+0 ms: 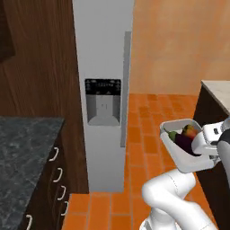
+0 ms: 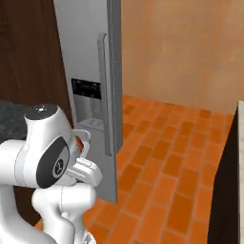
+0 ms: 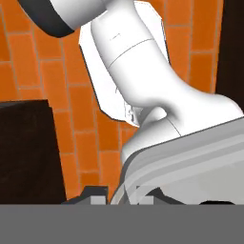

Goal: Take the meat container that has the steak and place it on the second highest rack of the freezer. Then take the vegetable container that has the eggplant and bell pepper and place it on the highest rack of the freezer.

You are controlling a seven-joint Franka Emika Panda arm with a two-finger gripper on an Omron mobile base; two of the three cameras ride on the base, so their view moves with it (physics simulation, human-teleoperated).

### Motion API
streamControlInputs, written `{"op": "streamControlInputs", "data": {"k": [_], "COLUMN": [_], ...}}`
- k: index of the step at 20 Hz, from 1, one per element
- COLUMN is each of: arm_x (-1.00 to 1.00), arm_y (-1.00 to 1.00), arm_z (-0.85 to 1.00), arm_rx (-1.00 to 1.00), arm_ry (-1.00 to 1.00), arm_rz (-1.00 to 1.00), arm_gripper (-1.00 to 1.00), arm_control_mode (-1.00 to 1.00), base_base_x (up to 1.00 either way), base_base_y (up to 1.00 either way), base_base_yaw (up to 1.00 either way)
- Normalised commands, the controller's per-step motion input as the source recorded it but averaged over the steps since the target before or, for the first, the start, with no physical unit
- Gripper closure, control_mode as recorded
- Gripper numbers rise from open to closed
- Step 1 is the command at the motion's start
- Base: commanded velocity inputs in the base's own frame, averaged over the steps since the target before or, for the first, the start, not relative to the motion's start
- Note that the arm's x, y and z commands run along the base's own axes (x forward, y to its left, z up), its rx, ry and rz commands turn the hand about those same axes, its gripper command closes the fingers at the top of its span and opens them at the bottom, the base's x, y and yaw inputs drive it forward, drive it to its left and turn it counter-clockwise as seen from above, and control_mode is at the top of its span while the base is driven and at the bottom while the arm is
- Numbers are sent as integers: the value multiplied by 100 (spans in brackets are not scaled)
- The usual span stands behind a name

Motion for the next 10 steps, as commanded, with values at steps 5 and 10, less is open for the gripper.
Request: {"op": "streamControlInputs", "data": {"k": [5, 10], "arm_x": [0, 0], "arm_y": [0, 0], "arm_z": [0, 0], "arm_rx": [0, 0], "arm_ry": [0, 0], "arm_rz": [0, 0], "arm_gripper": [100, 100], "arm_control_mode": [100, 100], "base_base_x": [20, 96], "base_base_y": [-13, -57], "base_base_yaw": [-80, 1]}}
